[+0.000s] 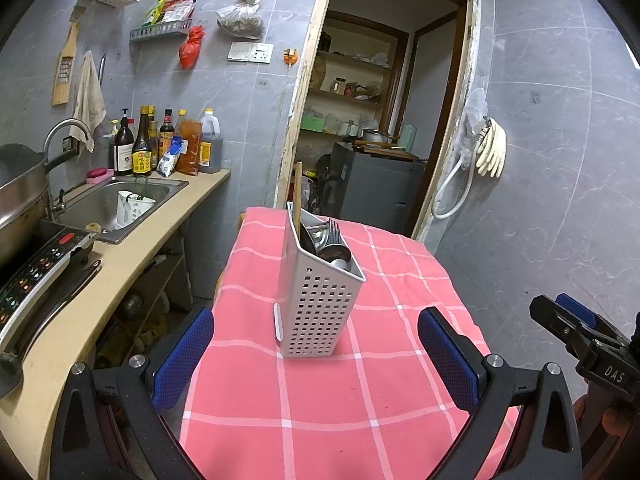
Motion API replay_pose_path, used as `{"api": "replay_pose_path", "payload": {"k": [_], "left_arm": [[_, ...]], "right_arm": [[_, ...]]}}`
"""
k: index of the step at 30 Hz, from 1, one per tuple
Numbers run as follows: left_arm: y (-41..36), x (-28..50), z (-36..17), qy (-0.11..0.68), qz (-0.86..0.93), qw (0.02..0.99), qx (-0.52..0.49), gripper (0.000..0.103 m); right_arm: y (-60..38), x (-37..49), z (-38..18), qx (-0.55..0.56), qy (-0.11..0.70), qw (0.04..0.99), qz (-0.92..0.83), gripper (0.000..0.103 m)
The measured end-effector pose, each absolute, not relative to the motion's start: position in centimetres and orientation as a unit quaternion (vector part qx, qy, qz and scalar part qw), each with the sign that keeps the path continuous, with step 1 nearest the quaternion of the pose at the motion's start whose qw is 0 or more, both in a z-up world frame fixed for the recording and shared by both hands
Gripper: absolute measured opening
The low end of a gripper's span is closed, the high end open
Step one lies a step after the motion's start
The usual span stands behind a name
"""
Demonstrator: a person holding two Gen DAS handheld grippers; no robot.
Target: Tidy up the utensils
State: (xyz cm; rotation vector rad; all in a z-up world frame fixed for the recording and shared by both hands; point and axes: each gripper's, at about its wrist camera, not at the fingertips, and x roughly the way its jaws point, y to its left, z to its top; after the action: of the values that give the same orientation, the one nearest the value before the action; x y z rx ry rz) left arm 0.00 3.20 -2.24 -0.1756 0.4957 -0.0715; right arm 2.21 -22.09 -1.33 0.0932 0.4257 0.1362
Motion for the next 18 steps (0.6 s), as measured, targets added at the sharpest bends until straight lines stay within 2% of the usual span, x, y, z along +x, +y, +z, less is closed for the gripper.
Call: {"api": "replay_pose_path", "payload": {"k": [18], "left_arm": [[4.0,0.1,-2.9,0.261,-0.01,0.961,-0.094,0.102]], "right_arm": [[-21.1,2.2,-2.1,0.049,0.221,0.972,0.069,0.099]]}}
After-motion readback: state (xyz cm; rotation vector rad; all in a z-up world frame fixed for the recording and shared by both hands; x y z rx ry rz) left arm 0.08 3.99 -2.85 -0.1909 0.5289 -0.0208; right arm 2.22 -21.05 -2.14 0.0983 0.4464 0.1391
